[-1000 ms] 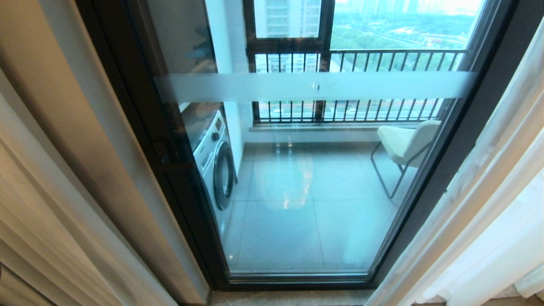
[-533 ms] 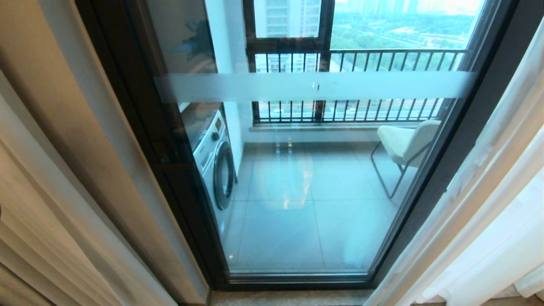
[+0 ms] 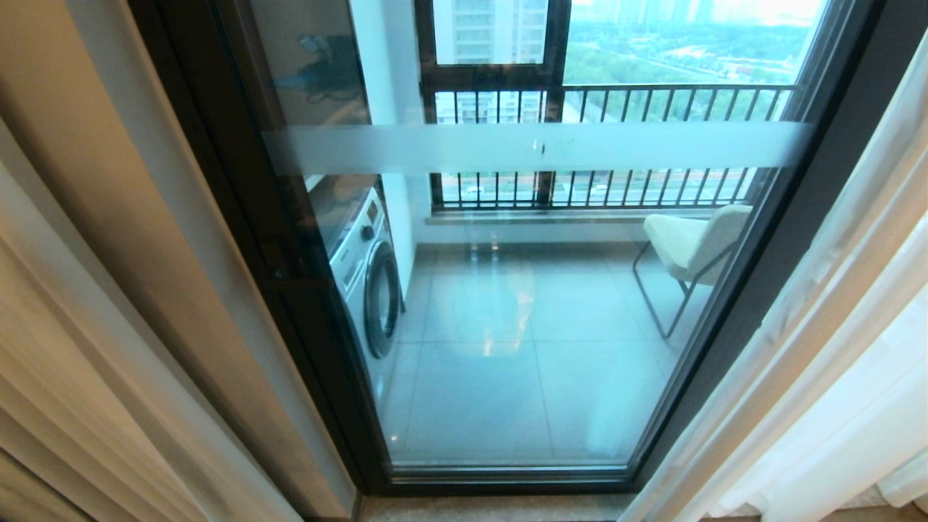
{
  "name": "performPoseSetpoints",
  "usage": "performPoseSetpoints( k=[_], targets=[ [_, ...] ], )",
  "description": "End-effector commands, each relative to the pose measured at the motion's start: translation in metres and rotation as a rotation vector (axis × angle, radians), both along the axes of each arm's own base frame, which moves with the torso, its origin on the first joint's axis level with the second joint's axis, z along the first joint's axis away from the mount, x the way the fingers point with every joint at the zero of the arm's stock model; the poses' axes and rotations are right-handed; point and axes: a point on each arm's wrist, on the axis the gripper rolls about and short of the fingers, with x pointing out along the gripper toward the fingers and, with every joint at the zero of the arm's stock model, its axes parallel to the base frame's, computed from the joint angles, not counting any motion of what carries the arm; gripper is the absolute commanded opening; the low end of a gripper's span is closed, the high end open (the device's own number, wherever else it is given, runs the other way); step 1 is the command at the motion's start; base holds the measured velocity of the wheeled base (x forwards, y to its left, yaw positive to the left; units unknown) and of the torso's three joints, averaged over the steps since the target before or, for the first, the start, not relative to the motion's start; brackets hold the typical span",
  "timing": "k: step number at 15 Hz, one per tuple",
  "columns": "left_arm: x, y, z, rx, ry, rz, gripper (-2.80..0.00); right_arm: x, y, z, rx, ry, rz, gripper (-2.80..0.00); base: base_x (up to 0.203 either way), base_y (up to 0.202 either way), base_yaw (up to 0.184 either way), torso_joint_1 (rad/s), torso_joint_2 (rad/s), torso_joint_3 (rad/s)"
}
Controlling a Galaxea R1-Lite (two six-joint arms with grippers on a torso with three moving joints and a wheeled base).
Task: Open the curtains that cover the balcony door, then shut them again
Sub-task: Close the inner curtains on both sides
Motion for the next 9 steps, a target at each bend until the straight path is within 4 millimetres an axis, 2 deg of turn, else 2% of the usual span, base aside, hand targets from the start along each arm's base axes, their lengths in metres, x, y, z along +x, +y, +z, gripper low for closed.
performPoseSetpoints(
  k=[1, 6, 9],
  targets=[
    [0.007, 0.004, -0.006, -0.013, 0.024, 0.009, 0.00, 0.000, 0.000, 0.000, -0.001, 0.001, 0.000, -2.80, 0.000, 0.000, 0.000, 0.000, 0.00, 0.000],
    [0.023, 0.011, -0.015, -0.038, 0.020, -0.001, 0.00, 0.000, 0.000, 0.000, -0.001, 0.001, 0.001, -2.80, 0.000, 0.000, 0.000, 0.000, 0.00, 0.000],
    [0.039, 0.017, -0.024, -0.065, 0.018, -0.071, 0.00, 0.000, 0.000, 0.000, -0.001, 0.001, 0.002, -2.80, 0.000, 0.000, 0.000, 0.000, 0.00, 0.000]
  ],
)
